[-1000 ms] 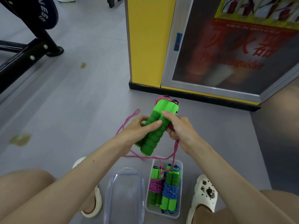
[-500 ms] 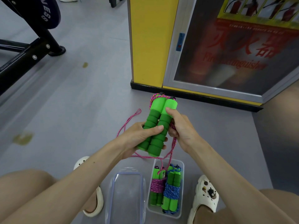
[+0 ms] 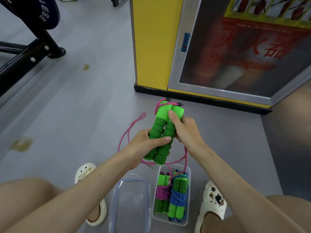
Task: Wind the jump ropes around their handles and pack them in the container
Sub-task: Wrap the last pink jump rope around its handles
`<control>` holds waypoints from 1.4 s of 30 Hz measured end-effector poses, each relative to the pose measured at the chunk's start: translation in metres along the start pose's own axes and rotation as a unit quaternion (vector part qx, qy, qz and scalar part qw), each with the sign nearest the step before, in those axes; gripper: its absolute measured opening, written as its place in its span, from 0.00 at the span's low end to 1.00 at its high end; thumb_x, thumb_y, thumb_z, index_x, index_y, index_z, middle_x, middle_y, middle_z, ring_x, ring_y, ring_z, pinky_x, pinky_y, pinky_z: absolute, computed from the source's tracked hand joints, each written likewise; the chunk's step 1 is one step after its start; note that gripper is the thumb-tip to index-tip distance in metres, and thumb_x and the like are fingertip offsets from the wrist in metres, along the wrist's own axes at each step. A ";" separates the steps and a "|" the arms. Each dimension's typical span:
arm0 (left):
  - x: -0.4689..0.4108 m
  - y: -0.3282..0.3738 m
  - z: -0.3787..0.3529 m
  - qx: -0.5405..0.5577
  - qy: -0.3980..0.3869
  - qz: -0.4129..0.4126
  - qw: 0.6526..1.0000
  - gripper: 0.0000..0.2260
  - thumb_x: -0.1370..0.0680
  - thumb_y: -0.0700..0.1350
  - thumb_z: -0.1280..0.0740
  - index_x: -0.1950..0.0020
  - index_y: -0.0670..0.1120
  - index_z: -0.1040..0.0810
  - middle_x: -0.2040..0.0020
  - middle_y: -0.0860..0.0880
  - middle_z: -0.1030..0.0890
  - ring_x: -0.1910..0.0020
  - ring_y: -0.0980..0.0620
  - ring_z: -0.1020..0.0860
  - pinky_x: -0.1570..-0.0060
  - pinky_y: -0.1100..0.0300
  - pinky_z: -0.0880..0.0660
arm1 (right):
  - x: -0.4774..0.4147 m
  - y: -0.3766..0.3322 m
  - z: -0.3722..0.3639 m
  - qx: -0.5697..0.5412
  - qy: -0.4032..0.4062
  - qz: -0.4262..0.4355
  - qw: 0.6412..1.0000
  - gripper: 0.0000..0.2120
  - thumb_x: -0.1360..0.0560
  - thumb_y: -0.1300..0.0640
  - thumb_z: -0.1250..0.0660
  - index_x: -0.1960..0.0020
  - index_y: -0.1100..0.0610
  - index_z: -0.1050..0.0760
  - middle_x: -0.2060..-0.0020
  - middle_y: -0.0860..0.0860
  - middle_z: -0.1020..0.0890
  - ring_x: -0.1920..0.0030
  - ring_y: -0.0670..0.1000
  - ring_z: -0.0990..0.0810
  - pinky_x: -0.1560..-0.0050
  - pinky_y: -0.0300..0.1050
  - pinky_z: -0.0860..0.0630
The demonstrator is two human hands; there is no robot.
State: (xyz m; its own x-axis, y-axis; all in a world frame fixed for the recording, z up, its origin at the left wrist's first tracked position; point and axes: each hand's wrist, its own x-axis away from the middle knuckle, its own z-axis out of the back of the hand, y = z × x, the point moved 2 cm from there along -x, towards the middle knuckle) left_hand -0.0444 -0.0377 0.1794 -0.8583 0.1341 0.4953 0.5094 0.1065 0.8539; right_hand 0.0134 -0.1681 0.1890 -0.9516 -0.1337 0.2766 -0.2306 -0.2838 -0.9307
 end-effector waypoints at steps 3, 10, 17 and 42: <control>-0.001 0.000 -0.002 0.004 -0.005 0.006 1.000 0.09 0.26 0.41 0.29 0.48 0.40 0.21 0.54 0.39 0.16 0.58 0.43 0.17 0.58 0.53 0.19 | -0.002 0.003 0.000 0.019 0.019 0.001 1.000 0.22 0.23 0.43 0.38 0.68 0.57 0.28 0.74 0.50 0.28 0.72 0.47 0.30 0.69 0.43 0.32; -0.005 -0.001 0.000 -0.025 0.032 0.008 0.999 0.07 0.27 0.41 0.27 0.51 0.43 0.20 0.57 0.44 0.16 0.59 0.48 0.17 0.53 0.54 0.20 | -0.001 0.001 0.003 -0.002 -0.027 -0.020 0.999 0.21 0.23 0.43 0.38 0.66 0.58 0.28 0.78 0.47 0.29 0.78 0.43 0.32 0.75 0.35 0.35; -0.006 0.009 0.020 -0.048 0.106 -0.022 0.993 0.05 0.28 0.38 0.27 0.55 0.45 0.20 0.65 0.51 0.18 0.68 0.57 0.21 0.69 0.69 0.25 | 0.001 0.002 0.019 -0.001 -0.109 -0.055 0.993 0.05 0.24 0.57 0.32 0.54 0.58 0.20 0.69 0.53 0.23 0.72 0.45 0.30 0.68 0.36 0.31; -0.003 0.009 0.020 -0.602 0.307 -0.162 0.720 0.18 0.21 0.54 0.35 0.34 0.48 0.28 0.52 0.48 0.23 0.56 0.47 0.26 0.63 0.58 0.38 | 0.007 0.010 -0.004 -0.093 -0.124 -0.139 0.978 0.12 0.19 0.65 0.45 0.52 0.64 0.22 0.69 0.54 0.25 0.75 0.44 0.30 0.73 0.34 0.31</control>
State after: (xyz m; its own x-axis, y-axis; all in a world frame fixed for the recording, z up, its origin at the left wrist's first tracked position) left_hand -0.0362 -0.0177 0.1830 -0.9738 -0.2052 -0.0984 0.1711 -0.9453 0.2778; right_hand 0.0036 -0.1677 0.1807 -0.7738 -0.3098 0.5525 -0.5279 -0.1668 -0.8328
